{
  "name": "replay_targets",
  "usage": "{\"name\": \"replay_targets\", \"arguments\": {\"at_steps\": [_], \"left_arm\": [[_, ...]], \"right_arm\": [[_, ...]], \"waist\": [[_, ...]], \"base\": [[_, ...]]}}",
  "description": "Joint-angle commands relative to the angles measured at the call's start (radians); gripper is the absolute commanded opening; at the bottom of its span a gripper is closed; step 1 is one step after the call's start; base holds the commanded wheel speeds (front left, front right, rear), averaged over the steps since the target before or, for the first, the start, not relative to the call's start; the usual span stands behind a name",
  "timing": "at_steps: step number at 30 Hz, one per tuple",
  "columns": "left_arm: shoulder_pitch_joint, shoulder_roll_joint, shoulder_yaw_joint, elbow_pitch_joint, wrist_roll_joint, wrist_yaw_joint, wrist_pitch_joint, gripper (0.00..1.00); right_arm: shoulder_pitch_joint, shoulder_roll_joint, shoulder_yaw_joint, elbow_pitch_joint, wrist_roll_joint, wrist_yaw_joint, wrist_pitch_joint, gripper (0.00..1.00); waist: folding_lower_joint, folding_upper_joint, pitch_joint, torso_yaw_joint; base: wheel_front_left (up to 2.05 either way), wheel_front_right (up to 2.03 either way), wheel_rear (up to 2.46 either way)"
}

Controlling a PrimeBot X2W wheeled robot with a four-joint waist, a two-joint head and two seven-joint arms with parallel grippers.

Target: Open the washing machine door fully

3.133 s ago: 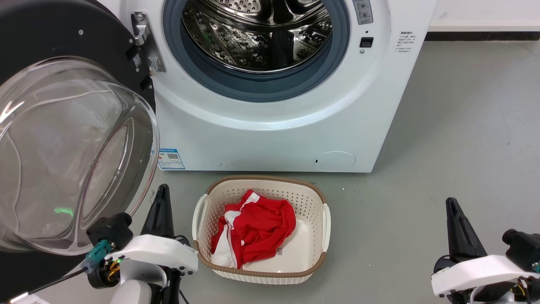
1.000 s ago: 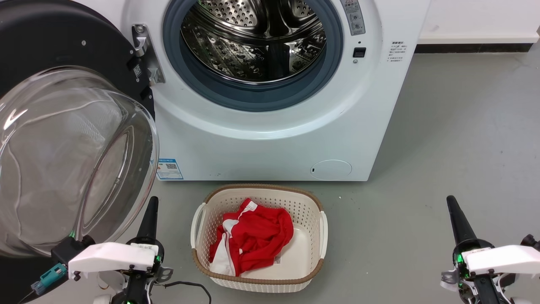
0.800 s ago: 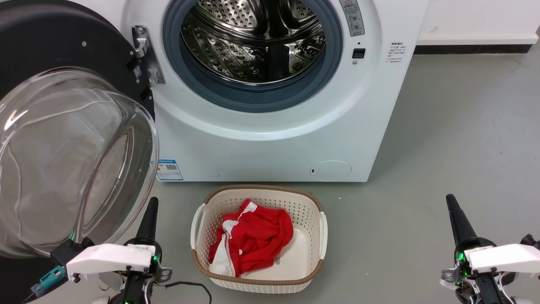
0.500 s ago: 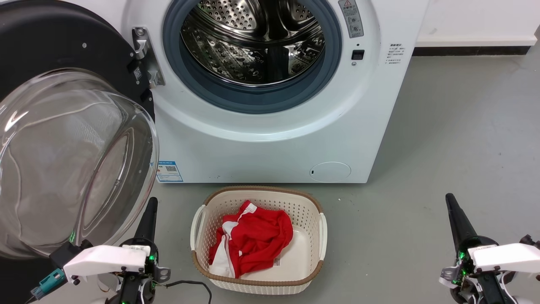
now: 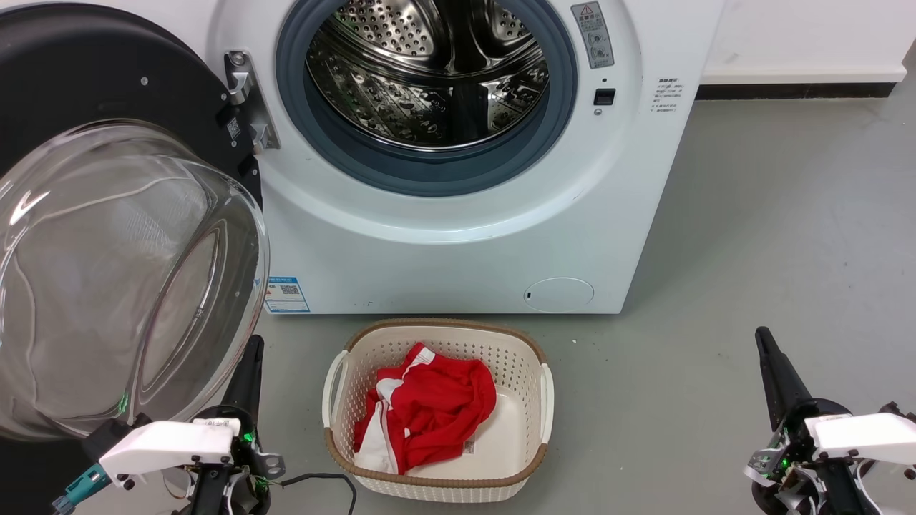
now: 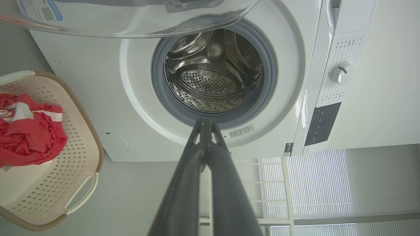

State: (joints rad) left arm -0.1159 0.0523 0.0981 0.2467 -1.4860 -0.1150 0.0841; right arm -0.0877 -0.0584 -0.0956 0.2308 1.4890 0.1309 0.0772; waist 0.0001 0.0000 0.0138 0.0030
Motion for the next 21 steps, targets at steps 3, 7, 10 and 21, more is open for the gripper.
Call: {"name": "replay_targets", "arguments": {"at_steps": [3,7,10,21], "left_arm": [[0.006,-0.001,0.005,-0.004,-0.032,-0.009,0.01,0.0],[0.006,-0.002,0.01,-0.003,-0.06,-0.011,0.017,0.0],[0.007,-0.002,0.013,-0.003,-0.081,-0.013,0.02,0.0],[0.01,-0.003,0.019,-0.002,-0.127,-0.019,0.034,0.0]], "right_arm": [[-0.022,-0.002,-0.003,0.004,0.034,0.0,0.008,0.0],[-0.019,-0.002,-0.005,0.008,0.065,0.0,0.014,0.0],[-0.021,-0.001,-0.006,0.01,0.086,0.0,0.02,0.0],[-0.025,0.001,-0.009,0.015,0.133,0.0,0.031,0.0]], "waist": [[-0.0001,0.0,-0.002,-0.001],[-0.0001,0.0,-0.004,-0.001],[-0.0001,0.0,-0.006,-0.002],[-0.0001,0.0,-0.011,-0.003]], "base": [[0.0,0.0,0.0],[0.0,0.0,0.0],[0.0,0.0,0.0],[0.0,0.0,0.0]]}}
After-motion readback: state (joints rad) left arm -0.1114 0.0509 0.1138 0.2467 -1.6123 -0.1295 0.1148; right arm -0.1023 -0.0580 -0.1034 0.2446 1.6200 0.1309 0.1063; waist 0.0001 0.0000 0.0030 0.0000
